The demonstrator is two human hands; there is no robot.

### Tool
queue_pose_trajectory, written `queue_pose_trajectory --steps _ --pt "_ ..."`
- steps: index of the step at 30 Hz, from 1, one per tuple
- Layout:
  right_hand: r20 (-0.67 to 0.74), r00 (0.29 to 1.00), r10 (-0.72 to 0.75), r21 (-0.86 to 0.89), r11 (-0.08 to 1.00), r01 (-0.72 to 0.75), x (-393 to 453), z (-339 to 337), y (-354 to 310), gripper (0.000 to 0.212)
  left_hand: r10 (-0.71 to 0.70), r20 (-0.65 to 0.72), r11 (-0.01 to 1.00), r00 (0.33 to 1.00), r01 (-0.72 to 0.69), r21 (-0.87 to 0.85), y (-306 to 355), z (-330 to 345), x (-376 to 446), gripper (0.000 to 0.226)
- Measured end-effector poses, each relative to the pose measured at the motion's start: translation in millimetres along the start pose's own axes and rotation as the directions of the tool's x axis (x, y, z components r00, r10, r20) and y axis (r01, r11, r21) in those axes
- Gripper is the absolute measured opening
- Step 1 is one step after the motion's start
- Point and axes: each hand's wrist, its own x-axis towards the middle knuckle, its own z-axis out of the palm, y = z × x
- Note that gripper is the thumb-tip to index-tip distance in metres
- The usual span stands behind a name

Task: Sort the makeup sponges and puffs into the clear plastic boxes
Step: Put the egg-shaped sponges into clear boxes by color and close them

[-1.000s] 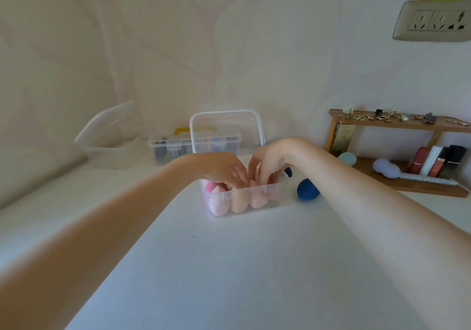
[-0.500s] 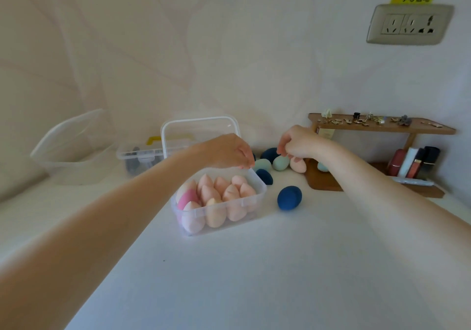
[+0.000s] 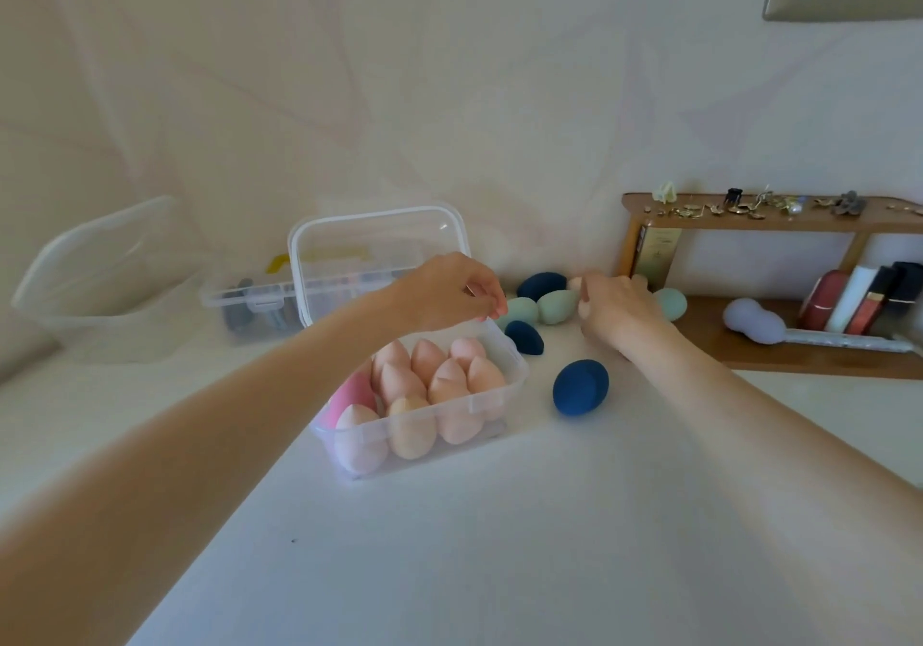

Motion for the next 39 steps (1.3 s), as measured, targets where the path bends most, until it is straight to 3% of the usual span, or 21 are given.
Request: queue_pose_trajectory --steps 2,4,8,10,12,14,15,20,25,27,32,35,38,39 --pt "-0.116 0.993 -0.012 0.070 0.997 0.020 -3.2 -6.1 -3.6 0.029 -0.010 -0.043 1.000 0.999 0.009 -0.015 -1.7 0.0 -4.9 0.019" --pt "-0.137 0.989 -0.055 0.241 0.967 0.087 -5.8 -18.6 -9.9 0.030 -0.026 -0.044 0.999 0.999 0.024 -0.035 -3.9 -5.1 -12.7 0.020" --pt "-0.111 0.968 -0.226 0.569 0.784 0.248 -22.8 -57.7 -32.4 0.025 -0.105 0.144 0.993 0.984 0.097 0.061 -0.5 -12.7 -36.8 0.011" --pt "-0.021 0.939 -0.345 0.739 0.627 0.247 -35.2 -75.6 -42.4 0.025 -0.116 0.193 0.992 0.974 0.102 0.080 2.0 -14.6 -46.9 0.011" --pt "0.228 0.821 -0.523 0.796 0.586 0.152 -44.6 -88.3 -49.0 0.024 -0.109 0.241 0.992 0.964 0.090 0.090 1.8 -16.0 -55.3 0.007" --pt "0.474 0.649 -0.594 0.705 0.698 0.125 -52.1 -93.9 -55.1 0.025 -0.119 0.284 0.991 0.952 0.096 0.094 0.9 -16.3 -62.7 0.007" --pt "0.543 0.602 -0.586 0.637 0.754 0.159 -54.0 -93.7 -58.6 0.026 -0.131 0.295 0.990 0.946 0.109 0.092 1.0 -15.2 -65.6 0.009" --pt "0.689 0.548 -0.474 0.401 0.879 0.257 -60.4 -91.0 -82.5 0.033 -0.185 0.281 0.980 0.942 0.155 0.125 5.2 -10.0 -69.0 0.021" --pt "0.674 0.614 -0.410 0.210 0.904 0.373 -63.8 -92.9 -99.5 0.043 -0.260 0.348 0.963 0.901 0.214 0.165 2.5 -8.8 -67.5 0.027" --pt "0.678 0.618 -0.399 0.145 0.896 0.419 -66.0 -89.7 -103.9 0.037 -0.263 0.360 0.962 0.895 0.215 0.169 0.9 -7.3 -68.0 0.028" --pt "0.716 0.611 -0.338 -0.136 0.791 0.597 -72.1 -86.2 -119.3 0.035 -0.258 0.355 0.960 0.899 0.197 0.200 -5.1 -2.7 -62.7 0.020" --pt "0.698 0.627 -0.346 -0.211 0.737 0.642 -77.0 -75.7 -121.3 0.032 -0.286 0.386 0.954 0.877 0.224 0.199 -8.7 1.5 -58.4 0.014" --pt "0.601 0.688 -0.407 -0.249 0.722 0.645 -79.3 -57.3 -115.9 0.011 -0.356 0.375 0.930 0.856 0.284 0.234 -8.1 4.8 -55.2 0.018" --pt "0.579 0.700 -0.418 -0.240 0.733 0.637 -78.5 -51.3 -113.7 0.015 -0.381 0.383 0.920 0.842 0.303 0.248 -8.1 6.1 -53.8 0.019"
